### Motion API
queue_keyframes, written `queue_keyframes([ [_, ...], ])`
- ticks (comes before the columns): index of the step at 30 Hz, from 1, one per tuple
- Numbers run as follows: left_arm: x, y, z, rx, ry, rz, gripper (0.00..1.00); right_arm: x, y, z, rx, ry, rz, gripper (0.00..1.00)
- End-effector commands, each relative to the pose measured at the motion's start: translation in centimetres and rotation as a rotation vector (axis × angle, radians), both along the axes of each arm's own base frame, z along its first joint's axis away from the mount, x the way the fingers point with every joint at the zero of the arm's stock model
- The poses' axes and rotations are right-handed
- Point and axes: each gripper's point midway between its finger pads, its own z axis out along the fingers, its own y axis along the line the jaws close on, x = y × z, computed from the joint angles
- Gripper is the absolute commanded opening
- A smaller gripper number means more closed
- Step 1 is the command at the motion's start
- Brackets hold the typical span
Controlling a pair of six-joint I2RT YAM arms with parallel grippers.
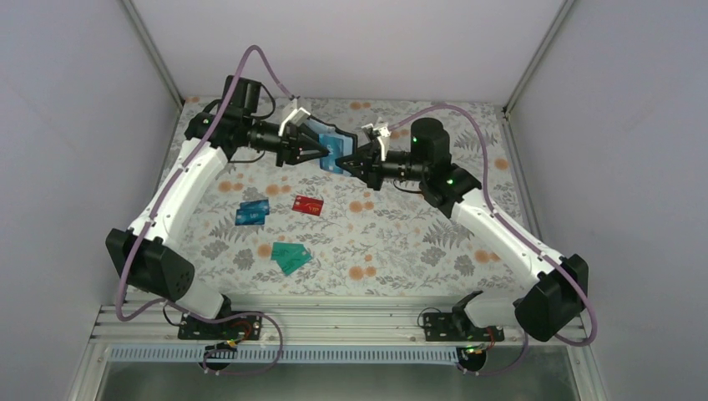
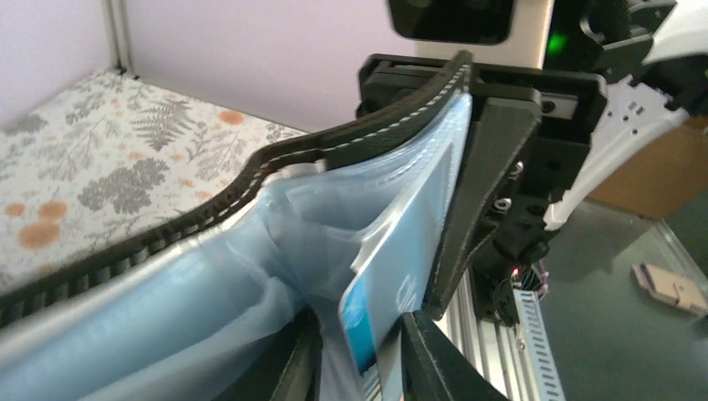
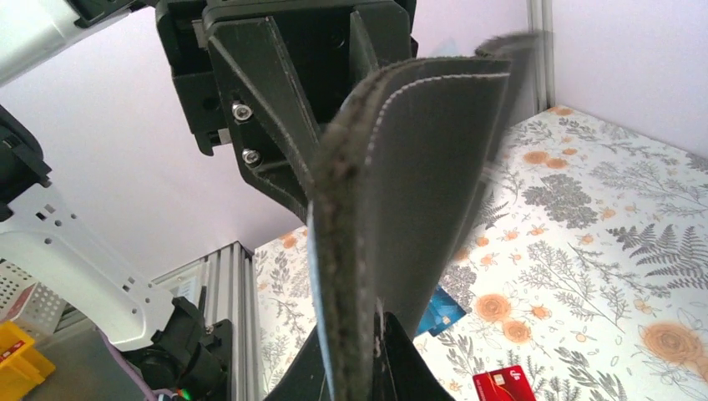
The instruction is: Take the credit cards out of the card holder
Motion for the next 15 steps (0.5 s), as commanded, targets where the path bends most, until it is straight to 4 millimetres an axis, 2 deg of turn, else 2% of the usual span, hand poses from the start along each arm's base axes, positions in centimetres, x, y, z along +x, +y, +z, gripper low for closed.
queue_keyframes([
  [1,-3.4,-1.4,1.3,-0.057,0.007,-0.134,0.23,0.0,0.8,2.4,0.07,-0.085,0.025,0.04],
  [2,-3.7,-1.3,1.5,-0.064,0.005,-0.143,0.19,0.2,0.8,2.4,0.068,-0.082,0.02,0.04],
  [4,-4.2,-1.2,1.7,-0.063,0.0,-0.151,0.04,0.3,0.9,2.3,0.067,-0.079,0.023,0.04],
  [6,-4.5,-1.0,1.8,-0.058,-0.014,-0.157,0.03,0.4,0.9,2.2,0.065,-0.078,0.023,0.09],
  [9,-4.6,-0.7,1.6,-0.042,-0.029,-0.15,0.02,0.8,0.0,1.9,0.059,-0.087,-0.011,0.34],
  [11,-4.6,-0.5,1.3,-0.027,-0.039,-0.145,0.02,0.8,-0.8,1.6,0.056,-0.095,-0.02,0.46],
  [13,-4.8,-0.5,1.3,-0.027,-0.048,-0.152,0.02,0.4,-1.2,1.3,0.052,-0.098,0.009,0.51],
  [15,-5.1,-0.5,1.7,-0.039,-0.052,-0.164,0.02,-0.1,-1.1,1.1,0.045,-0.095,0.049,0.51],
])
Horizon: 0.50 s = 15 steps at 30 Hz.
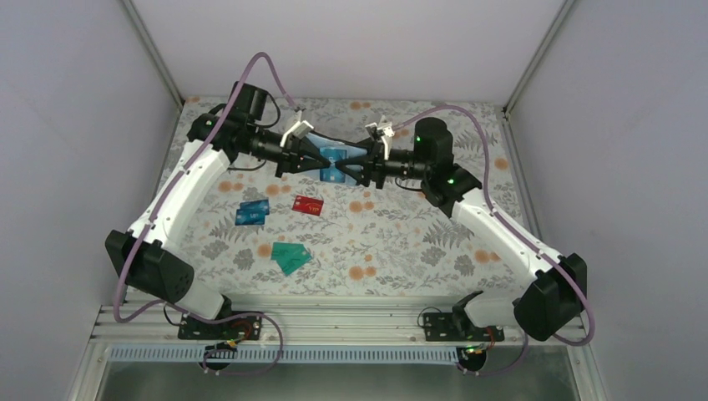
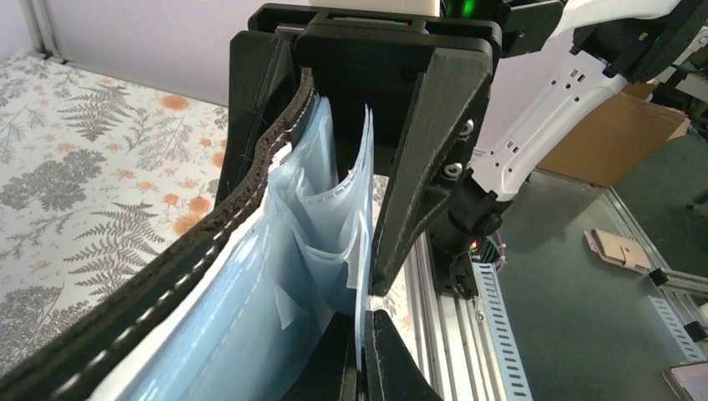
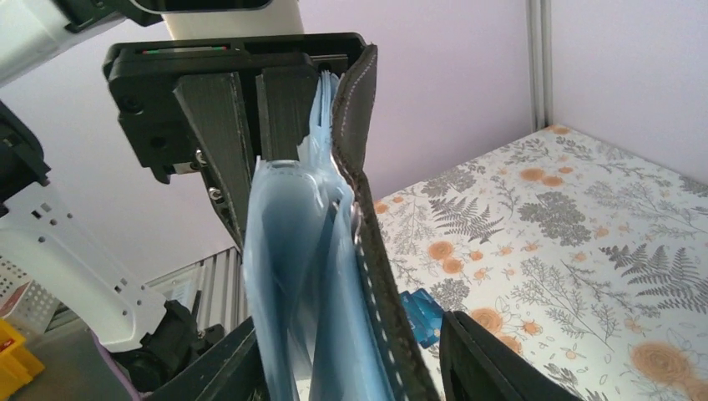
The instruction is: Take the credit cards out of the card holder
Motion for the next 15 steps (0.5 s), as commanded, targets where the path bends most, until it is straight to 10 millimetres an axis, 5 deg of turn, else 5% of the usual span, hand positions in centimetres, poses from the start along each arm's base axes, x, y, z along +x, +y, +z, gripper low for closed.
queue_keyframes([
  [1,-1.9,0.1,2.1,-0.059,-0.051,-0.066,0.02,-0.9,-0.5,0.8,0.014,-0.059,0.062,0.49],
  [6,-2.1,0.4,2.1,-0.049,-0.085,-0.072,0.02,-2.2,-0.9,0.7,0.017,-0.083,0.129,0.42],
  [9,-2.1,0.5,1.7,-0.042,-0.071,-0.068,0.02,-2.5,-1.0,0.4,0.016,-0.074,0.149,0.12],
  [11,-2.1,0.5,1.5,-0.044,-0.064,-0.071,0.03,-2.8,-0.9,0.2,0.019,-0.066,0.179,0.04],
  [15,-2.3,0.6,1.8,-0.05,-0.072,-0.07,0.26,-3.1,-0.8,0.2,0.022,-0.071,0.201,0.04],
])
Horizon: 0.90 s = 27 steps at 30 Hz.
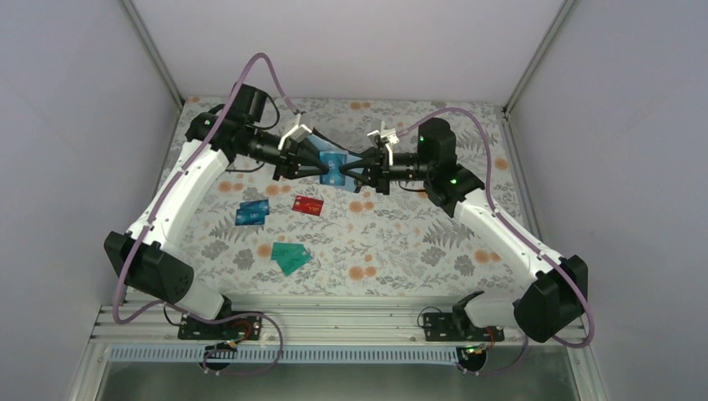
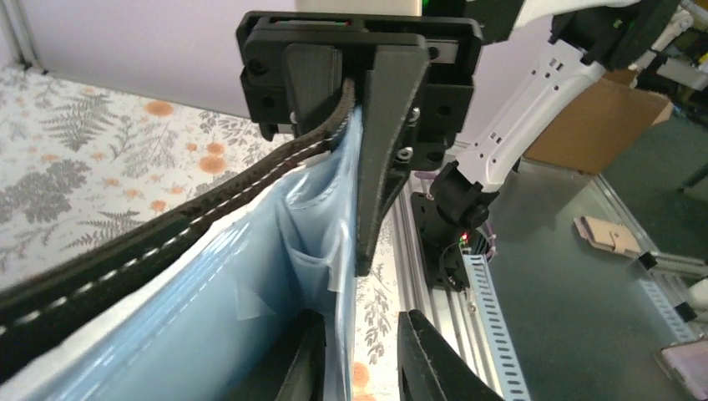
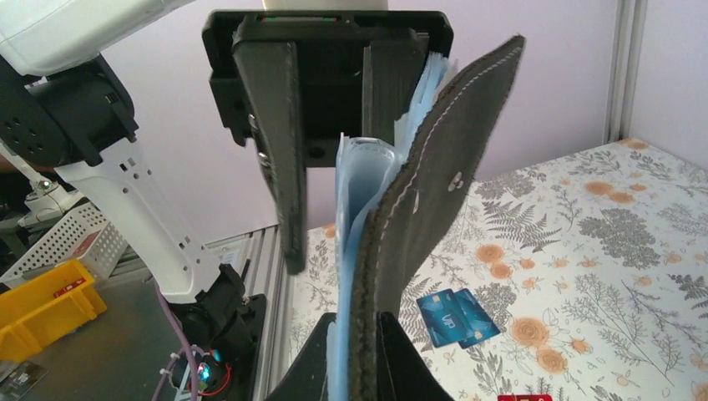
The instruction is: Take the credit cards out of the card holder
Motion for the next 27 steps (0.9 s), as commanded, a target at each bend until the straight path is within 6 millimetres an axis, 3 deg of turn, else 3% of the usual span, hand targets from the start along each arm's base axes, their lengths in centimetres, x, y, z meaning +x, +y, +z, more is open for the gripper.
queue_keyframes([
  [1,-1.3,0.5,1.9,-0.052,-0.048,-0.025,0.27,-0.6,-0.5,0.1,0.008,-0.026,0.031,0.04],
  [7,-0.7,1.1,1.7,-0.06,0.008,0.015,0.22,-0.9,-0.7,0.8,0.02,-0.044,0.036,0.04],
  [12,-0.4,0.8,1.5,-0.076,0.049,0.011,0.08,-1.0,-0.7,0.8,0.02,-0.038,0.041,0.04],
  [19,-1.0,0.7,1.5,-0.087,0.046,-0.016,0.02,-1.3,-0.8,1.1,0.023,-0.048,0.046,0.04],
  [23,-1.0,1.1,1.8,-0.088,0.027,-0.009,0.02,-1.0,-1.1,0.8,0.01,-0.055,0.015,0.23],
  [25,-0.8,1.4,1.8,-0.088,0.025,0.001,0.02,-0.8,-1.2,0.5,0.006,-0.05,0.008,0.24],
  [27,-0.8,1.6,1.9,-0.091,0.024,0.002,0.03,-0.8,-1.3,0.2,0.004,-0.04,0.014,0.19],
])
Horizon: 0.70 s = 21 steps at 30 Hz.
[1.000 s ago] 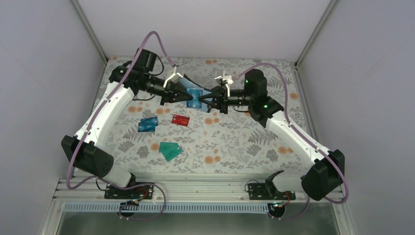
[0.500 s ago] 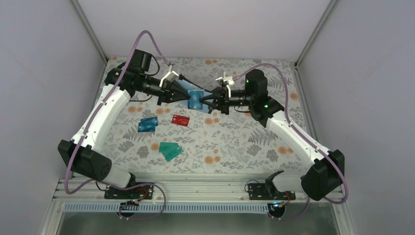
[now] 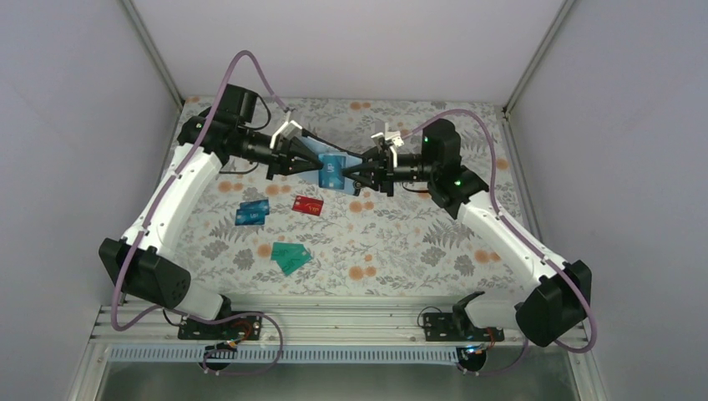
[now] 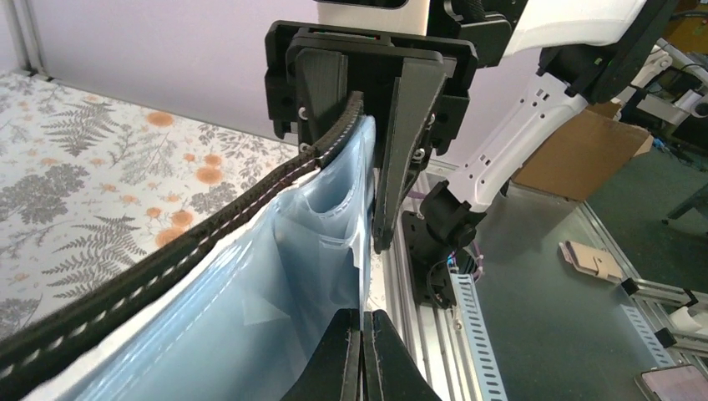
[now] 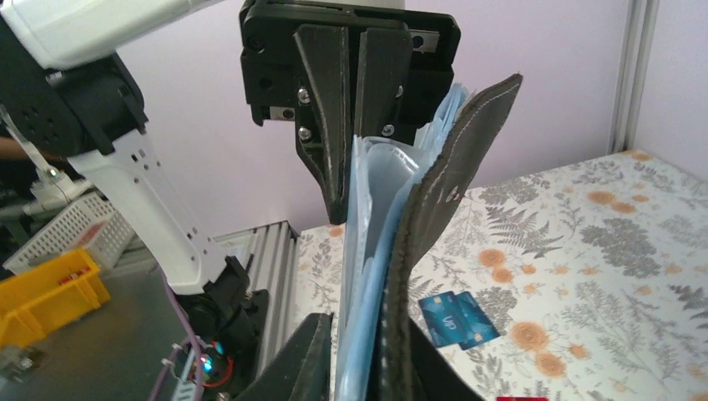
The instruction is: Take the credit cards out of the card holder
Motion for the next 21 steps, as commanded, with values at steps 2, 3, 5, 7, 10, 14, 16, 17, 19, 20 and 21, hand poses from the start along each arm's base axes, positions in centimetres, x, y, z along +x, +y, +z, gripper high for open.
queue_keyframes([
  [2,-0.7,0.6,1.2,-0.038,-0.036,-0.018,0.03,-0.2,-0.7,-0.3,-0.003,-0.007,-0.002,0.13],
  [3,-0.7,0.7,1.2,-0.038,-0.038,-0.019,0.02,-0.2,-0.7,-0.3,-0.005,-0.006,-0.001,0.11],
  [5,-0.7,0.8,1.2,-0.036,-0.046,-0.015,0.02,-0.2,-0.9,-0.4,-0.009,-0.009,-0.003,0.07],
  [7,-0.5,1.1,1.0,-0.031,-0.05,-0.007,0.02,-0.1,-1.2,-0.6,-0.014,-0.008,-0.008,0.04],
  [10,0.1,1.6,0.4,-0.014,-0.054,0.019,0.02,-0.1,-1.6,-0.7,-0.024,-0.007,-0.013,0.04],
  [14,0.8,2.2,-0.1,0.001,-0.055,0.049,0.02,-0.4,-2.2,-0.7,-0.026,-0.018,-0.017,0.04],
  [16,1.1,2.5,-0.4,0.025,-0.067,0.066,0.02,0.0,-2.6,-0.7,-0.031,-0.022,-0.04,0.04],
  [17,1.5,2.8,-0.7,0.053,-0.081,0.085,0.02,0.5,-2.8,-0.8,-0.037,-0.016,-0.064,0.04],
  [19,2.5,4.0,-1.8,0.147,-0.126,0.142,0.02,1.8,-3.6,-1.0,-0.048,-0.001,-0.125,0.04],
  [20,2.9,5.0,-2.8,0.217,-0.151,0.177,0.03,2.5,-4.0,-1.2,-0.052,0.011,-0.158,0.04],
  [21,3.7,6.2,-4.1,0.317,-0.196,0.223,0.02,3.1,-4.5,-1.4,-0.055,0.023,-0.183,0.04],
])
